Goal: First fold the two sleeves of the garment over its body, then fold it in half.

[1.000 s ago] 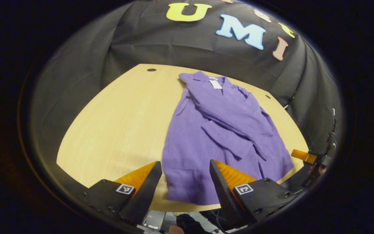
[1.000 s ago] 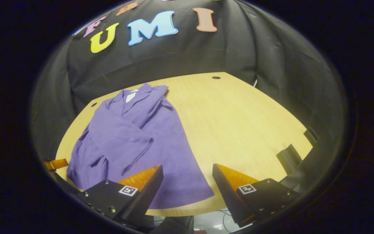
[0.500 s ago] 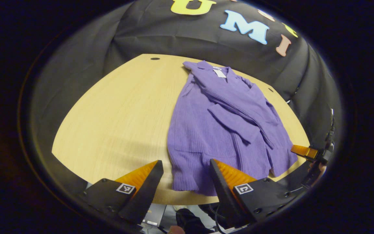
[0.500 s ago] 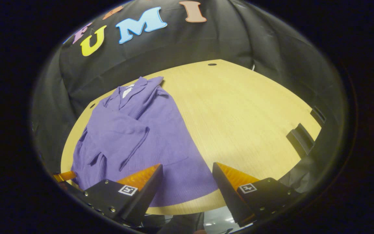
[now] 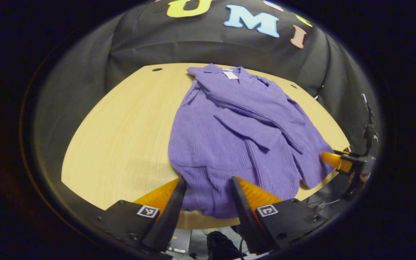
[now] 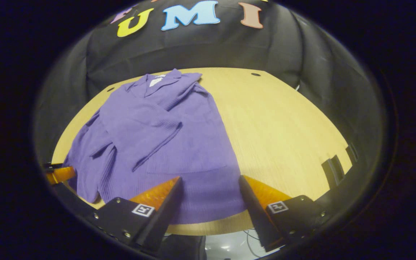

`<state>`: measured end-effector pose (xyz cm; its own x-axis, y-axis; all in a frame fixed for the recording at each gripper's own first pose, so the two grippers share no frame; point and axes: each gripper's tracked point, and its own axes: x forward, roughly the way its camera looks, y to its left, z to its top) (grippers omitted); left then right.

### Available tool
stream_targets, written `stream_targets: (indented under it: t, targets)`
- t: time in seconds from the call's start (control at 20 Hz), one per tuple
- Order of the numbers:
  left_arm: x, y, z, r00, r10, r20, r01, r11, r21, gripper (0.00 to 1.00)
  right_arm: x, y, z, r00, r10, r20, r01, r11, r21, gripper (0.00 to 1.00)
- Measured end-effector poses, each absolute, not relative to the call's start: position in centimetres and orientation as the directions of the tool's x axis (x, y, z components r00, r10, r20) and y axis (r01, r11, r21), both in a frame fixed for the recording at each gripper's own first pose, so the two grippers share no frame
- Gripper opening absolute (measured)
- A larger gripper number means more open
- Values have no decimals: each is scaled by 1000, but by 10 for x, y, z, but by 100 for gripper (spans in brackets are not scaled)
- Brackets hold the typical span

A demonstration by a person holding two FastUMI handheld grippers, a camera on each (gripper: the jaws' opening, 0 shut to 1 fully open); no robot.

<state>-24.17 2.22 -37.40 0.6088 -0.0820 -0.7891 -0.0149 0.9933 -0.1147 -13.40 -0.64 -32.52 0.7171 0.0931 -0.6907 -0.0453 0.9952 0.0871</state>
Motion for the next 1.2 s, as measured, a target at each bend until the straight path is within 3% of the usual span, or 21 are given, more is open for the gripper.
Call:
stream_targets:
  t: [0.05, 0.1, 0.15, 0.25, 0.3, 0.35, 0.4, 0.5, 0.6, 0.65, 0.9, 1.2]
  targets:
    - [-242, 23, -374, 613, -75, -786, -5, 995, -99, 77, -133, -8, -325, 716, 86, -693, -34, 996, 87, 88]
    - [-242, 24, -375, 615, -67, -786, -4, 996, -88, 70, -132, -7, -327, 717, 88, -692, -27, 995, 98, 88]
    - [-241, 25, -375, 618, -63, -784, -10, 996, -88, 67, -131, -7, -326, 718, 86, -691, -16, 994, 106, 75]
    - [-240, 28, -375, 620, -52, -783, -25, 996, -87, 62, -131, -4, -326, 711, 85, -698, -27, 995, 94, 73]
    - [-237, 27, -375, 622, -48, -781, -44, 994, -96, 40, -131, 1, -326, 711, 104, -695, -36, 993, 112, 73]
    - [-236, 26, -375, 621, -50, -783, -41, 995, -96, 39, -130, -1, -325, 713, 92, -695, -12, 993, 119, 55]
    - [-235, 26, -376, 626, -41, -779, -61, 993, -101, 31, -130, 1, -325, 712, 85, -697, -4, 993, 117, 36]
    - [-234, 24, -377, 622, -29, -782, -82, 991, -102, 15, -127, 6, -324, 718, 100, -689, -11, 991, 132, 37]
    - [-232, 21, -377, 620, -22, -784, -91, 991, -99, 12, -128, 5, -324, 716, 86, -693, 34, 987, 158, 10]
    - [-231, 21, -376, 621, -27, -784, -81, 992, -99, 8, -127, 7, -324, 712, 85, -697, 38, 986, 160, 10]
    - [-228, 21, -369, 622, -75, -780, -90, 982, -166, 8, -121, 9, -317, 723, 72, -687, 25, 991, 130, 2]
    - [-213, 18, -327, 676, -138, -724, -77, 964, -255, 8, -111, 12, -269, 770, 116, -627, 31, 975, 218, 2]
